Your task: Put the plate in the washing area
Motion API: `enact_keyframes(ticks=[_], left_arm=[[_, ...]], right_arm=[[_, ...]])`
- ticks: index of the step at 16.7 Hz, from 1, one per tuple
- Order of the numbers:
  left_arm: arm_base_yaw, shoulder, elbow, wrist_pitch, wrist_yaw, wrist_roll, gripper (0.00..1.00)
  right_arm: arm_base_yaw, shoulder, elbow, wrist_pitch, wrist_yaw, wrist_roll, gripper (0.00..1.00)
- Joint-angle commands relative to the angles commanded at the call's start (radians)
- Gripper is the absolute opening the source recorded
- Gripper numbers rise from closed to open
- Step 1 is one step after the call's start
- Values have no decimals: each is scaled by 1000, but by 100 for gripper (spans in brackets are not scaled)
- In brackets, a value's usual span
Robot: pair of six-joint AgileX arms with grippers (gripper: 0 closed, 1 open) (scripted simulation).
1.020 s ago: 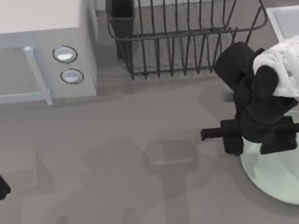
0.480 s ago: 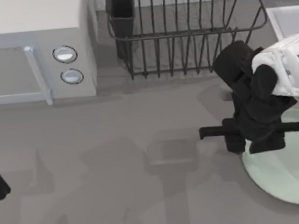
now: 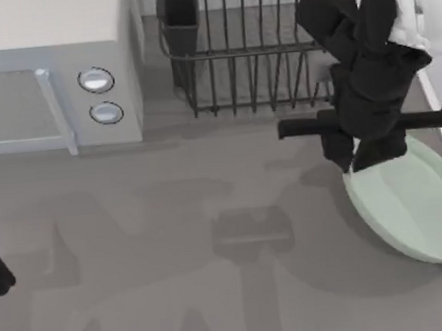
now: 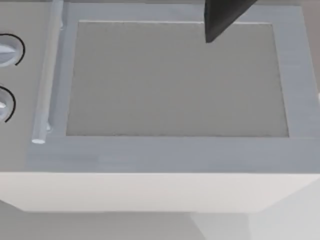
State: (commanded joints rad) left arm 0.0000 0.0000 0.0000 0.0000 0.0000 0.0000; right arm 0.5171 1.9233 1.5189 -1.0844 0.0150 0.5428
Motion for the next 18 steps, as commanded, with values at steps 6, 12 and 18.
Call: enact_keyframes(ticks=[6,12,18], left_arm=[[0,0,0,0,0,0,100],[0,0,0,0,0,0,100],[0,0,0,0,0,0,100]], right_arm=[[-8,-20,468,-484,-1,-8,0],[-15,-44,612,-632,-1,-16,0],[-41,-4,647,-635,-2,-45,0]])
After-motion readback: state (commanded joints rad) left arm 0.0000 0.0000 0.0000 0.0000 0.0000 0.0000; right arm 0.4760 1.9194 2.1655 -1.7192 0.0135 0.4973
